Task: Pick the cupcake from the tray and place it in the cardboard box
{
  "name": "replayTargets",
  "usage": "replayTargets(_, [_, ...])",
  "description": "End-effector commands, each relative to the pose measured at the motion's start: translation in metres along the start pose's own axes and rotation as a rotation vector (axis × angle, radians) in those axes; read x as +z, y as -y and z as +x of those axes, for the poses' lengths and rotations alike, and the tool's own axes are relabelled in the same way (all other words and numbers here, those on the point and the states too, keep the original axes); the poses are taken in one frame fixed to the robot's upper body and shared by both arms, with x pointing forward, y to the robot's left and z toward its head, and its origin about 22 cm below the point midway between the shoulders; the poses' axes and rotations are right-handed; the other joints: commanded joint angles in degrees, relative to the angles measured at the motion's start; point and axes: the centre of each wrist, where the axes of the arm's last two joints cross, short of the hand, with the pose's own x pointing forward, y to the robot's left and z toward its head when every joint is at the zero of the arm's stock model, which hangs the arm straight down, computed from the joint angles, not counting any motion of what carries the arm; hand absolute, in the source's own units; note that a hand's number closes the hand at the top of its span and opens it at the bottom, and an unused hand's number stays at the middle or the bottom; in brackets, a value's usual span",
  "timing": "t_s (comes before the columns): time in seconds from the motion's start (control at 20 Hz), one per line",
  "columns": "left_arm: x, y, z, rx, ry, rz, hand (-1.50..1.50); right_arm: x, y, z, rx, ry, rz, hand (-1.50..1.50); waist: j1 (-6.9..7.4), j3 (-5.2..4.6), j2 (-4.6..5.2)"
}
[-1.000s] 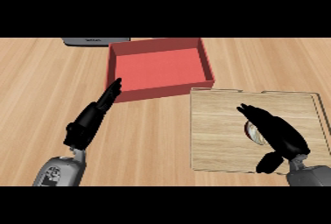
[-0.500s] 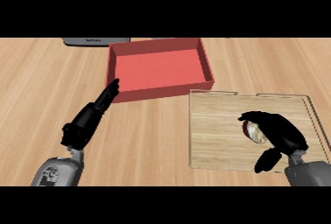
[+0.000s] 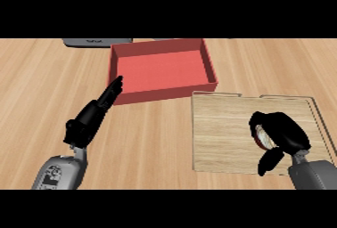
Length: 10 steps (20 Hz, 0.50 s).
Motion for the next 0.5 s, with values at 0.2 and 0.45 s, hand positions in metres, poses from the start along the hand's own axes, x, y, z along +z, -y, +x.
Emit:
replayTargets(0.2, [-0.007,0.004,0.008,0.003,0.009,-0.036,0.0,-0.04,-0.004,0.185,0.058,0.136,-0.119,1.5,2.69,0.88,0.67])
replayTargets(0.45, [-0.006,0.006,0.004,0.009,0.008,-0.048,0.0,-0.04,0.013,0.243,0.12,0.114,-0.274,1.5,3.52,0.97,0.78])
